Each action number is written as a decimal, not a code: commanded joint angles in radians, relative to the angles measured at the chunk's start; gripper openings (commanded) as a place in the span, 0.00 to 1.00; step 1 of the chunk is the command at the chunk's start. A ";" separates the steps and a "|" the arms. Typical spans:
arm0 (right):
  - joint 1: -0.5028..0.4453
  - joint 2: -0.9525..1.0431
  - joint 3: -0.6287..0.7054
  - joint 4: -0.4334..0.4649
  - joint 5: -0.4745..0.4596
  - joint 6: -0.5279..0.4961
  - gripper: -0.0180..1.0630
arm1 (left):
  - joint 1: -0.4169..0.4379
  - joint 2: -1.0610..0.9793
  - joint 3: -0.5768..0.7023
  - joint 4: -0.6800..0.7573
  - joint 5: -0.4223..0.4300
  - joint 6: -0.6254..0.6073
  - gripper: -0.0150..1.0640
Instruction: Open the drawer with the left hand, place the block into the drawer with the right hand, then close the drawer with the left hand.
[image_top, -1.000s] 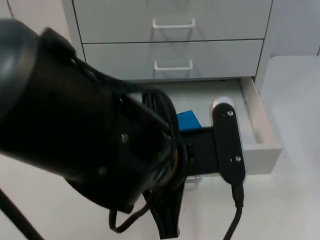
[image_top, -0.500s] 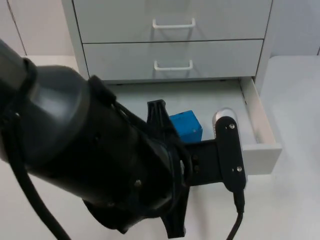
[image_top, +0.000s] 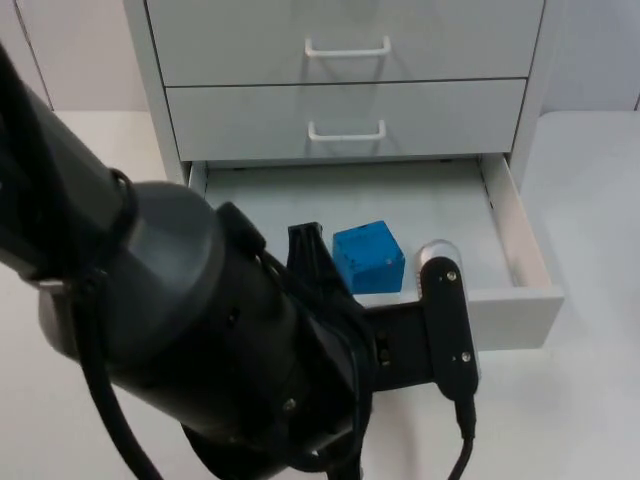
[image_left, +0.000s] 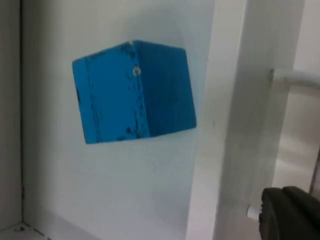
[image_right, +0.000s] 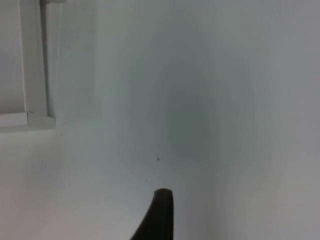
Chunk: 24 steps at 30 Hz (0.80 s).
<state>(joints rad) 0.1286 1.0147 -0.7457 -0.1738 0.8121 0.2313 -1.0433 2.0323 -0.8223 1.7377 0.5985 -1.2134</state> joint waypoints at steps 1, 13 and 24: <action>-0.006 -0.005 0.001 -0.006 -0.011 -0.001 0.74 | -0.002 0.003 -0.004 0.007 0.028 -0.032 0.01; -0.006 -0.005 0.001 -0.006 -0.013 -0.001 0.74 | 0.034 0.021 -0.062 0.007 0.057 -0.035 0.01; -0.006 -0.005 0.001 -0.006 -0.015 -0.001 0.74 | 0.098 0.023 -0.138 0.007 0.042 -0.027 0.01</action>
<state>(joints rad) 0.1286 1.0147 -0.7457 -0.1738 0.8103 0.2313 -0.9653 2.0558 -0.9360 1.7382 0.6090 -1.2369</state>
